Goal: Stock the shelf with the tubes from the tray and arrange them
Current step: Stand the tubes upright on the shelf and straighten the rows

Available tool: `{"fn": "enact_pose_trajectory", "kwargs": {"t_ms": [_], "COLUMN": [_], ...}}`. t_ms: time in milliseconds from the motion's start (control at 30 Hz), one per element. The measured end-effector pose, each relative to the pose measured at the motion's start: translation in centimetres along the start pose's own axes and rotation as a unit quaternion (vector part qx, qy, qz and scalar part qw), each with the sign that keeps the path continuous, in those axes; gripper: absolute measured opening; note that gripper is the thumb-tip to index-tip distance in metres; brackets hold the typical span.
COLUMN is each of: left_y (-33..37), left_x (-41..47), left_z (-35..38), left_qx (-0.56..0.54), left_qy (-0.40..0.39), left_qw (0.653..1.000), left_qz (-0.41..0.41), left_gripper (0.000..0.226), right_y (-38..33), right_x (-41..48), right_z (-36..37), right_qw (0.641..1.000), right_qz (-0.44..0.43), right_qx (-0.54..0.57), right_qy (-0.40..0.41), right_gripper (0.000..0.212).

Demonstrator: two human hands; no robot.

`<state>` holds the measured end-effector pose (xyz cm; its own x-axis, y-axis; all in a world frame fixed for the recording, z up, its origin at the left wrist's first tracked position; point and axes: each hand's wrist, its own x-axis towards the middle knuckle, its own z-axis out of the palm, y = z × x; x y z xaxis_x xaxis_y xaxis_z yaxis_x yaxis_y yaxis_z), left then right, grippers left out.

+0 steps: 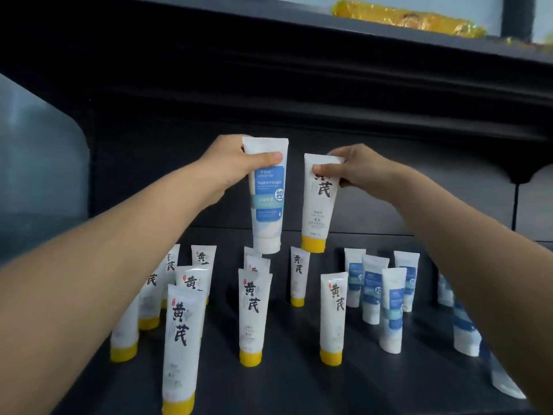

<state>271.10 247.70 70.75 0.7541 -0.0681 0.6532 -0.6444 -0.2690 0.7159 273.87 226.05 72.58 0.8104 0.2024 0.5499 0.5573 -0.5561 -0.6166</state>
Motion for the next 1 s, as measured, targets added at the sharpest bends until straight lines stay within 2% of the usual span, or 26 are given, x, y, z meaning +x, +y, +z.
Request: {"fn": "enact_pose_trajectory", "kwargs": {"t_ms": [100, 233, 567, 833, 1000], "left_y": [-1.3, -2.6, -4.5, -5.2, -5.1], "left_x": [1.1, 2.4, 4.7, 5.1, 4.9], "left_z": [-0.1, -0.2, 0.6, 1.8, 2.6], "left_qx": [-0.003, -0.004, -0.021, -0.02, -0.018], "left_qy": [0.001, 0.002, 0.006, -0.002, -0.012], "left_qw": [1.0, 1.0, 1.0, 1.0, 1.0], "left_qz": [-0.004, -0.01, -0.009, -0.009, -0.01], "left_gripper": [0.024, 0.013, 0.012, 0.009, 0.008], "right_y": [1.6, 4.7, 12.1, 16.5, 17.8], "right_x": [1.9, 4.3, 5.7, 4.7, 3.7], "right_z": [0.7, 1.8, 5.4, 7.9, 9.0], "right_qw": [1.0, 0.999, 0.972, 0.962, 0.963], "right_qz": [-0.001, 0.031, 0.105, 0.135, 0.132], "right_qx": [-0.005, -0.013, -0.124, -0.12, -0.113], "right_qy": [-0.007, -0.039, -0.171, -0.205, -0.207], "right_gripper": [0.011, 0.011, 0.012, 0.022, 0.014]}}
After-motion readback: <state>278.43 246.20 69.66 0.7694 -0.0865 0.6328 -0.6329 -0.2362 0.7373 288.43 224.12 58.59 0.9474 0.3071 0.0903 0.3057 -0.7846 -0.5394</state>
